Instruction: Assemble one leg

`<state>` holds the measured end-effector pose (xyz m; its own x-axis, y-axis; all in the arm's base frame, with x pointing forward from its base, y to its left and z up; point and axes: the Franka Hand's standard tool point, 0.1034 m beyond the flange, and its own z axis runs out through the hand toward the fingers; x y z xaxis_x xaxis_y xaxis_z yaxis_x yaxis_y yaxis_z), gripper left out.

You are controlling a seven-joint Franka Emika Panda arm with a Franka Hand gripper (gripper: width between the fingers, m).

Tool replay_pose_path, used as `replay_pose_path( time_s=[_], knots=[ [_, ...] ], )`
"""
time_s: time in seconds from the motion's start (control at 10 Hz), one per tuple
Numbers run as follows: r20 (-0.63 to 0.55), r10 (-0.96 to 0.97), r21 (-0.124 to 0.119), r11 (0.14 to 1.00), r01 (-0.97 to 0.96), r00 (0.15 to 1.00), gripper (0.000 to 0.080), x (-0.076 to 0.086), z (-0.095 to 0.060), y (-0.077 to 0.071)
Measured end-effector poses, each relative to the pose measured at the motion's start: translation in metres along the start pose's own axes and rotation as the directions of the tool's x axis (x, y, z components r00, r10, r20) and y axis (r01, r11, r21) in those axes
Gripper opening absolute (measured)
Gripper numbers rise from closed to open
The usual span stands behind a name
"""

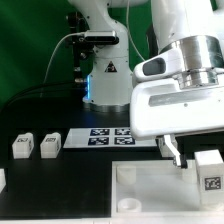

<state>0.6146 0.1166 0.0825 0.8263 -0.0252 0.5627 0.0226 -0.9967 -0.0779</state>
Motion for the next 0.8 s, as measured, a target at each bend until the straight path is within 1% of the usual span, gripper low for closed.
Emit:
replay_pose_path(
  time_s=[0.4,0.5,0.7,0.8],
  knots=[
    [0.001,0.000,0.000,1.000,0.000,1.000,0.0649,-0.001,0.000,0.000],
    [0.014,0.001,0.003,1.000,-0.001,1.000,0.0649,-0.001,0.001,-0.001],
    [0.074,0.008,0.024,1.000,-0.010,0.997,0.0649,0.016,-0.007,-0.003],
    [0.139,0.013,0.037,0.999,-0.018,0.990,0.0649,0.018,-0.006,-0.004]
  ],
)
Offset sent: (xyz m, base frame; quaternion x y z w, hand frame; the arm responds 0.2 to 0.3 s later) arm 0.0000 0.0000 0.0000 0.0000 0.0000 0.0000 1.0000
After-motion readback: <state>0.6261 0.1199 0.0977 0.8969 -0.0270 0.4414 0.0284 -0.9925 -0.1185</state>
